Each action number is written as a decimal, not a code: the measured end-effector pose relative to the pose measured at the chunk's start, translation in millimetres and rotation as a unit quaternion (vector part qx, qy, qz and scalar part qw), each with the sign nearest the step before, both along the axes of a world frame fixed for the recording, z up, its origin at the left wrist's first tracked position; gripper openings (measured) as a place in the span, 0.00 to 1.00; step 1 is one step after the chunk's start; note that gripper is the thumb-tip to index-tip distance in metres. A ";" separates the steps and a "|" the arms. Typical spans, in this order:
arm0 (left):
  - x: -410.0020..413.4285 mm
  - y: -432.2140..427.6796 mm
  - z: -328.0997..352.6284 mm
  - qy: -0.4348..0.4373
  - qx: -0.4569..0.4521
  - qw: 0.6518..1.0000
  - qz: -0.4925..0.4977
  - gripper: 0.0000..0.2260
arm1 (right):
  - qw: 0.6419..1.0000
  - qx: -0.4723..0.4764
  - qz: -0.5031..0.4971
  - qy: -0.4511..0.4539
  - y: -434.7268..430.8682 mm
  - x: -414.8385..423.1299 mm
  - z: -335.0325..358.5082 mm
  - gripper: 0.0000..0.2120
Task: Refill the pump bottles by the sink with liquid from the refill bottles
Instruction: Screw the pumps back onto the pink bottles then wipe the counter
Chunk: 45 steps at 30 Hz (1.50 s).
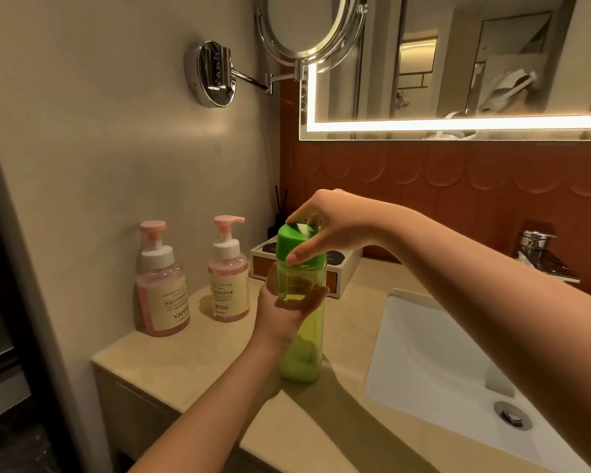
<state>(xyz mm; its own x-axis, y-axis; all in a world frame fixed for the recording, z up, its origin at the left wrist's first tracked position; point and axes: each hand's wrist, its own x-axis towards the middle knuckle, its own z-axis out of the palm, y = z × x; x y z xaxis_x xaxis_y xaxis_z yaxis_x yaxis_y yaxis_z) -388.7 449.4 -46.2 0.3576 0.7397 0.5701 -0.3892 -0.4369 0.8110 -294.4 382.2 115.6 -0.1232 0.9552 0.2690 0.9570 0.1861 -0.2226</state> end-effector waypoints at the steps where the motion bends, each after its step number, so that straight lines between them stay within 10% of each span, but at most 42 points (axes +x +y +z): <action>1: -0.1 0.3 0.2 0.003 0.005 1.000 -0.002 0.21 | 1.000 0.001 -0.002 -0.007 0.5 -1.0 0.3 0.30; 11: -4.6 2.3 -0.4 0.026 -0.026 0.996 -0.079 0.34 | 0.986 -0.136 0.027 0.088 0.5 13.8 11.0 0.29; 15: -5.6 3.6 0.5 0.044 -0.010 0.996 -0.080 0.24 | 0.974 -0.169 0.051 0.142 1.1 20.4 9.8 0.28; 24: -8.1 -2.1 4.9 0.028 -0.015 0.995 -0.099 0.35 | 0.986 -0.134 0.045 0.087 -0.2 14.4 10.0 0.28; 30: -4.4 0.1 -5.3 0.026 -0.036 0.996 -0.083 0.20 | 0.991 -0.107 0.042 0.073 -3.4 12.4 7.1 0.28; 45: -8.6 -3.6 1.1 0.004 -0.090 0.991 -0.103 0.47 | 0.989 -0.107 0.051 0.092 -5.5 16.1 5.4 0.27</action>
